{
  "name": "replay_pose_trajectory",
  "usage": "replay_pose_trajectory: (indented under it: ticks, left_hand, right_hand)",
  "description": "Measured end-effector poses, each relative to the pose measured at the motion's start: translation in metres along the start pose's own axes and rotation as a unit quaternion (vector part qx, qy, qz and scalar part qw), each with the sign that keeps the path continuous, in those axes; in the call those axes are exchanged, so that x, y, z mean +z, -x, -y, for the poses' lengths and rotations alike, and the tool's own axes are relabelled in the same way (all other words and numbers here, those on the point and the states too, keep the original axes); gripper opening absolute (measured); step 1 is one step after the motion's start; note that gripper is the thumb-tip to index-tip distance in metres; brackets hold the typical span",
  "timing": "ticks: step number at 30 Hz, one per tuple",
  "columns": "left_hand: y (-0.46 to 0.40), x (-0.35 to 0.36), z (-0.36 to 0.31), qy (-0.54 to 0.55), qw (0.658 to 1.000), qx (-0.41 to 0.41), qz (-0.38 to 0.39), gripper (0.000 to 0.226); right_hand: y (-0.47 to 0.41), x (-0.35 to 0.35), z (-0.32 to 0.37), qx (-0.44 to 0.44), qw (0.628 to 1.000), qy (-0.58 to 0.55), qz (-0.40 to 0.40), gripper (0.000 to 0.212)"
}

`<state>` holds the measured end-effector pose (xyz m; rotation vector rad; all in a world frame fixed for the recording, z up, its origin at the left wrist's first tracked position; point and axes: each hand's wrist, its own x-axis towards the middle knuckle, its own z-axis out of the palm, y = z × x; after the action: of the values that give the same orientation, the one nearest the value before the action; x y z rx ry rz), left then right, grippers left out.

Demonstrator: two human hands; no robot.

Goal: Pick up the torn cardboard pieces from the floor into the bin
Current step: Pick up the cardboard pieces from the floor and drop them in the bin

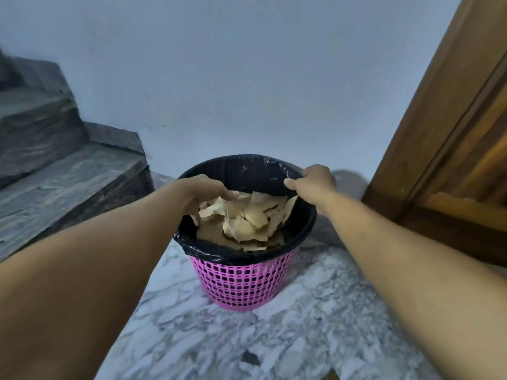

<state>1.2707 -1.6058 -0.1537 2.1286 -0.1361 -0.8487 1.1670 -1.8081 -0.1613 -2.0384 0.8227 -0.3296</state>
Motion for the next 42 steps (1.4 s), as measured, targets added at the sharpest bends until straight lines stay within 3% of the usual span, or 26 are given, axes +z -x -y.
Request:
replay_pose_trajectory:
  ticks: [2, 4, 5, 13, 18, 21, 23, 27, 30, 32, 34, 38, 42]
  left_hand:
    - [-0.006, 0.007, 0.003, -0.035, 0.999, 0.018, -0.021, 0.076]
    - [-0.007, 0.017, 0.001, -0.087, 0.990, 0.078, -0.084, 0.040]
    - [-0.007, 0.025, -0.002, -0.109, 0.981, 0.111, -0.117, 0.032]
    - [0.011, 0.118, -0.041, -0.170, 0.927, 0.297, -0.157, 0.038]
    - [0.027, 0.187, -0.053, -0.292, 0.834, 0.433, -0.177, 0.031]
    - [0.031, 0.231, -0.042, -0.373, 0.799, 0.453, -0.128, 0.025]
    - [0.030, 0.264, -0.022, -0.426, 0.802, 0.415, -0.059, 0.036]
    - [0.020, 0.308, 0.037, -0.531, 0.771, 0.329, 0.123, 0.093]
    - [0.013, 0.331, 0.089, -0.630, 0.691, 0.272, 0.228, 0.133]
    - [0.010, 0.335, 0.123, -0.683, 0.626, 0.275, 0.255, 0.148]
    - [0.005, 0.341, 0.157, -0.723, 0.564, 0.322, 0.236, 0.149]
    - [-0.012, 0.349, 0.212, -0.695, 0.561, 0.412, 0.180, 0.108]
    - [-0.028, 0.344, 0.217, -0.714, 0.513, 0.408, 0.245, 0.154]
  right_hand:
    - [-0.004, -0.009, -0.011, 0.008, 0.999, -0.035, -0.024, 0.032]
    - [-0.007, -0.023, -0.024, 0.034, 0.995, -0.089, -0.023, 0.028]
    - [-0.009, -0.030, -0.032, 0.050, 0.993, -0.107, -0.018, 0.024]
    - [0.014, -0.086, -0.110, 0.122, 0.985, -0.112, 0.057, 0.006]
    - [0.028, -0.120, -0.183, 0.168, 0.984, -0.018, 0.054, 0.012]
    - [0.040, -0.137, -0.227, 0.194, 0.975, 0.054, 0.095, 0.023]
    - [0.055, -0.145, -0.257, 0.215, 0.962, 0.095, 0.139, 0.035]
    - [0.085, -0.146, -0.309, 0.249, 0.917, 0.218, 0.223, 0.065]
    - [0.110, -0.140, -0.360, 0.246, 0.873, 0.303, 0.292, 0.096]
    - [0.127, -0.130, -0.390, 0.246, 0.863, 0.316, 0.308, 0.124]
    - [0.143, -0.115, -0.410, 0.260, 0.854, 0.324, 0.314, 0.151]
    - [0.162, -0.081, -0.427, 0.275, 0.846, 0.339, 0.307, 0.164]
    - [0.168, -0.067, -0.429, 0.257, 0.839, 0.390, 0.281, 0.164]
